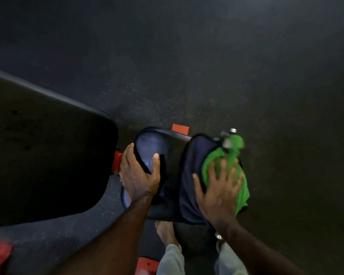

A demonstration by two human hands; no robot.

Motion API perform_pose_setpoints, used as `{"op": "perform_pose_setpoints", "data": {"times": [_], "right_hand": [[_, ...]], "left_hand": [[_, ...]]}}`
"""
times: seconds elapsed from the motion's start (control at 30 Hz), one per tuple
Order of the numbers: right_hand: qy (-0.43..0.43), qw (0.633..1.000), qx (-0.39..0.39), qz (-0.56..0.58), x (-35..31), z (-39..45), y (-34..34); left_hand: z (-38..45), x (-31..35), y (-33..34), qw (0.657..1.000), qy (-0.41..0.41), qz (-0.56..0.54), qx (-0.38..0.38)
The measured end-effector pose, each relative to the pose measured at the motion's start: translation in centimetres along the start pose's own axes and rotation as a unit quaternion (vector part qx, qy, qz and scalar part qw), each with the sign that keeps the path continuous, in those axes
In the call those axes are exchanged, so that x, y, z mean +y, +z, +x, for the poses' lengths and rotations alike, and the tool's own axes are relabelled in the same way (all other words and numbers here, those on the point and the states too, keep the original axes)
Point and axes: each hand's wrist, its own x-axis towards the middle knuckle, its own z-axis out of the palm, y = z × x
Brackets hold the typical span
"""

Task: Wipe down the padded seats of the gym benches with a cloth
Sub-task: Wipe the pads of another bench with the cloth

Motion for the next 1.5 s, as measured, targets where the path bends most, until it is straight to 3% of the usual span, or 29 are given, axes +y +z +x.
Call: {"op": "perform_pose_setpoints", "data": {"times": [0.07, 0.1, 0.13, 0.23, 0.3, 0.43, 0.47, 0.5, 0.6, 0.67, 0.73, 0.83, 0.87, 0.93, 1.0, 1.03, 1.07, 1.13, 1.2, 1.23, 1.27, 1.33, 1.4, 1.47, 1.5], "right_hand": [[-0.173, 0.984, -0.03, -0.024, 2.0, 1.5, -0.8], [-0.196, 0.98, -0.036, -0.027, 2.7, 2.5, -1.2], [-0.169, 0.985, -0.03, -0.025, 3.0, 3.3, -1.3], [0.084, 0.996, -0.002, 0.04, -0.1, 3.1, -0.9], [0.138, 0.989, 0.006, 0.047, -2.7, 2.4, -0.3], [-0.135, 0.989, -0.048, 0.027, -0.4, 2.4, -0.9], [-0.16, 0.986, -0.05, 0.027, 0.6, 3.1, -1.2], [-0.139, 0.989, -0.042, 0.03, 1.2, 3.9, -1.3], [0.069, 0.995, -0.011, 0.068, -0.2, 4.8, -1.3], [0.122, 0.99, 0.0, 0.07, -2.1, 3.6, -0.8], [0.014, 0.998, -0.009, 0.061, -2.2, 2.0, -0.2], [-0.174, 0.982, -0.025, 0.066, 1.3, 2.8, -0.6], [-0.168, 0.983, -0.025, 0.063, 2.3, 3.7, -0.6], [-0.027, 0.995, 0.002, 0.098, 2.9, 4.7, -0.9], [0.131, 0.982, 0.022, 0.132, 0.8, 4.3, -0.9], [0.159, 0.979, 0.018, 0.124, -0.4, 3.6, -0.8], [0.139, 0.985, 0.016, 0.103, -1.3, 2.6, -0.8], [-0.015, 0.997, -0.014, 0.08, -1.3, 0.7, -0.6], [-0.157, 0.985, -0.028, 0.072, 0.5, 1.0, -1.1], [-0.172, 0.983, -0.027, 0.06, 1.5, 1.6, -1.1], [-0.141, 0.989, -0.014, 0.051, 2.3, 2.3, -0.9], [0.046, 0.995, 0.031, 0.084, 2.4, 2.7, -0.7], [0.242, 0.959, 0.069, 0.132, 0.2, 1.5, -0.2], [0.245, 0.961, 0.07, 0.108, -2.2, -0.7, 0.3], [0.171, 0.98, 0.05, 0.086, -2.7, -1.9, 0.6]], "left_hand": [[0.1, 0.1, 0.0, 1.0, 0.0, 0.002, 0.002], [0.1, 0.1, 0.0, 1.0, -0.001, 0.002, 0.002], [0.1, 0.1, 0.0, 1.0, -0.002, 0.003, 0.001], [0.0, 0.2, -0.1, 1.0, -0.006, 0.013, -0.001], [0.1, 0.4, -0.1, 1.0, -0.007, 0.015, -0.009], [0.1, 0.4, 0.0, 1.0, -0.008, 0.022, -0.014], [0.1, 0.4, -0.1, 1.0, -0.01, 0.023, -0.014], [0.1, 0.4, -0.1, 1.0, -0.009, 0.023, -0.014], [0.0, 0.4, -0.1, 0.999, -0.008, 0.029, -0.016], [0.1, 0.5, 0.0, 0.999, -0.01, 0.031, -0.015], [0.2, 0.5, 0.1, 0.999, -0.012, 0.035, -0.015], [0.2, 0.6, 0.1, 0.999, -0.012, 0.036, -0.014], [0.2, 0.6, 0.1, 0.999, -0.014, 0.038, -0.01], [0.0, 0.7, 0.0, 0.999, -0.015, 0.043, -0.013], [0.0, 0.8, 0.0, 0.999, -0.01, 0.05, -0.018], [0.1, 0.8, 0.0, 0.998, -0.011, 0.053, -0.019], [0.1, 0.9, 0.0, 0.998, -0.013, 0.055, -0.021], [0.1, 1.0, -0.1, 0.998, -0.02, 0.053, -0.026], [0.0, 1.2, -0.1, 0.998, -0.023, 0.05, -0.027], [0.1, 1.2, -0.1, 0.998, -0.023, 0.052, -0.028], [0.1, 1.2, -0.1, 0.998, -0.024, 0.057, -0.029], [0.1, 1.1, -0.1, 0.997, -0.028, 0.07, -0.034], [0.0, 1.2, -0.3, 0.997, -0.027, 0.065, -0.039], [-0.1, 1.3, -0.3, 0.997, -0.022, 0.05, -0.046], [-0.1, 1.4, -0.3, 0.997, -0.025, 0.048, -0.048]]}}
